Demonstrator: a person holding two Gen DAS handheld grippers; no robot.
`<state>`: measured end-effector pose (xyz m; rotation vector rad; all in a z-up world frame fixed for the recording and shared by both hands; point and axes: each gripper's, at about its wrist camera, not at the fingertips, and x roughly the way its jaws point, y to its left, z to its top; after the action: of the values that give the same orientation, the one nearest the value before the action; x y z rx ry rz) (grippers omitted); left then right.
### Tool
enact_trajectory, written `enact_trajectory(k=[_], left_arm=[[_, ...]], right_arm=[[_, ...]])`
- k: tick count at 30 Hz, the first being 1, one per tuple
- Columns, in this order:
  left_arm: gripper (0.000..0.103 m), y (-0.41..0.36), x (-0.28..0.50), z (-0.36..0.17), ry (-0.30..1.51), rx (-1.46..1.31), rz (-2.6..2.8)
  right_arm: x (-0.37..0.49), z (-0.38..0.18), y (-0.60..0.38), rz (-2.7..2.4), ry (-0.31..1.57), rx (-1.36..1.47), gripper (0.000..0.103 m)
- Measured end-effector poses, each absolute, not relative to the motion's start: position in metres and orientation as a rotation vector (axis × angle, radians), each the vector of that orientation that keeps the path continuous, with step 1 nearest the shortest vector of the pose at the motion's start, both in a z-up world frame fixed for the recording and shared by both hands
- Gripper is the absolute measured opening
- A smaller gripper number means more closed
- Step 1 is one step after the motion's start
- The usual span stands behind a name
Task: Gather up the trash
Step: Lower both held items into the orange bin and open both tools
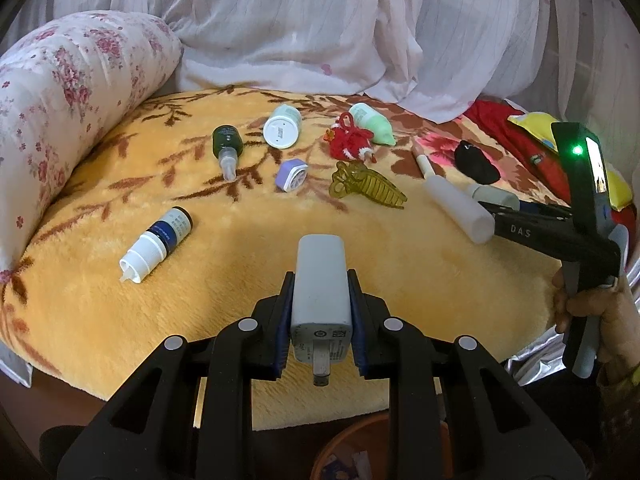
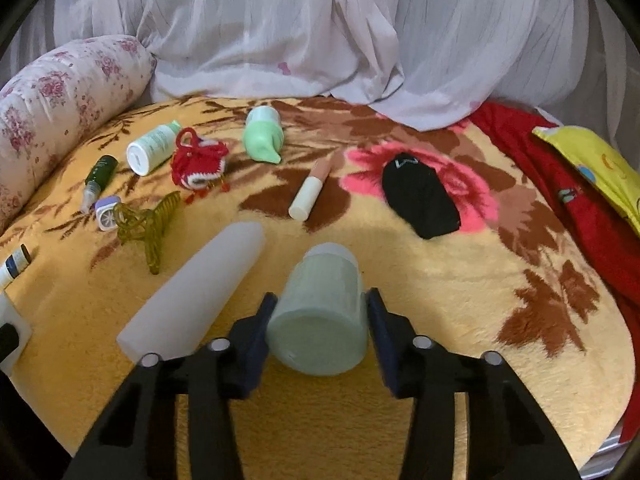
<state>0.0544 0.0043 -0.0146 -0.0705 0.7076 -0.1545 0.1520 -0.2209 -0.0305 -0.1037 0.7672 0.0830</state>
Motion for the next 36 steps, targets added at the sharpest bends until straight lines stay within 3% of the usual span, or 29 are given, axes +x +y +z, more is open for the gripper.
enact_trajectory(k=[18,33,34,35,36], left_arm=[[0.024,-0.028,-0.011,-0.015,0.793,-0.014,-0.360],[0.024,-0.060,-0.062,-0.058,1.025,0.094,-0.571],[0.029,-0.058,-0.063,-0.057,1.021,0.093,-0.560],[0.035,-0.056,-0.063,-0.055,1.014,0.094,-0.547],[0.052,-0.054,-0.063,-0.051,1.003,0.096,-0.526]], right_arm=[[0.021,0.028,-0.219,0.295,0.694,-0.113,0.042],[-0.059,-0.048,-0.195,0.517,1.037,-0.158,0.042],[-0.062,-0.049,-0.195,0.519,1.037,-0.158,0.045],[-0.064,-0.047,-0.197,0.514,1.030,-0.156,0.060],[-0.066,-0.046,-0.199,0.504,1.020,-0.155,0.068]])
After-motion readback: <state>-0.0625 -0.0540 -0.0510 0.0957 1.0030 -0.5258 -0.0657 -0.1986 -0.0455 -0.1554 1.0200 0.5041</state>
